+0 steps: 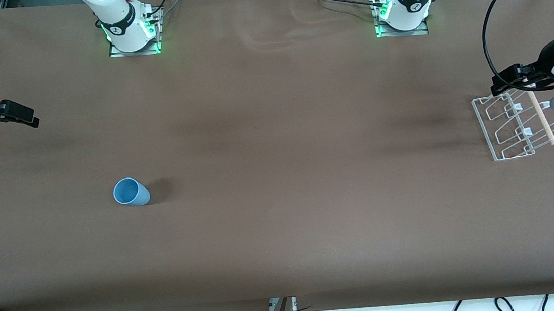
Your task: Transfer cup to left arm and place on rack
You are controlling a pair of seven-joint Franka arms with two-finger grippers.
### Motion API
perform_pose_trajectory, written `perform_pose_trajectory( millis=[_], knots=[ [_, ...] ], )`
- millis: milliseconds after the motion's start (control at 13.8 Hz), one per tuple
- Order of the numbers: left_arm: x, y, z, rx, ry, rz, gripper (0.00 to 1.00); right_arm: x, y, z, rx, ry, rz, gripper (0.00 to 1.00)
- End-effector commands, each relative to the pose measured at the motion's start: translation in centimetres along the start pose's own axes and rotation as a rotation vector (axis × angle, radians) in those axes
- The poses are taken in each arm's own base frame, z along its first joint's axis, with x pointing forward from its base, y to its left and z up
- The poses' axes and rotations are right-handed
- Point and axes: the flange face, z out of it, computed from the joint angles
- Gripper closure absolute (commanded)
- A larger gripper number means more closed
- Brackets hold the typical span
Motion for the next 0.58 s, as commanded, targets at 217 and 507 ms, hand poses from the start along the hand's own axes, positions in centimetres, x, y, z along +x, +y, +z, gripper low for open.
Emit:
perform_pose_trajectory(
  millis=[217, 507],
  knots=[
    [0.19, 0.3, -0.57, 0.0, 0.016, -0.007, 0.0, -0.23, -0.57, -0.5, -0.003, 0.002, -0.002, 0.0],
    [0.24, 0.31, -0.48, 0.0, 0.015, -0.006, 0.0, -0.24, -0.59, -0.48, -0.002, 0.0, 0.0, 0.0]
  ],
)
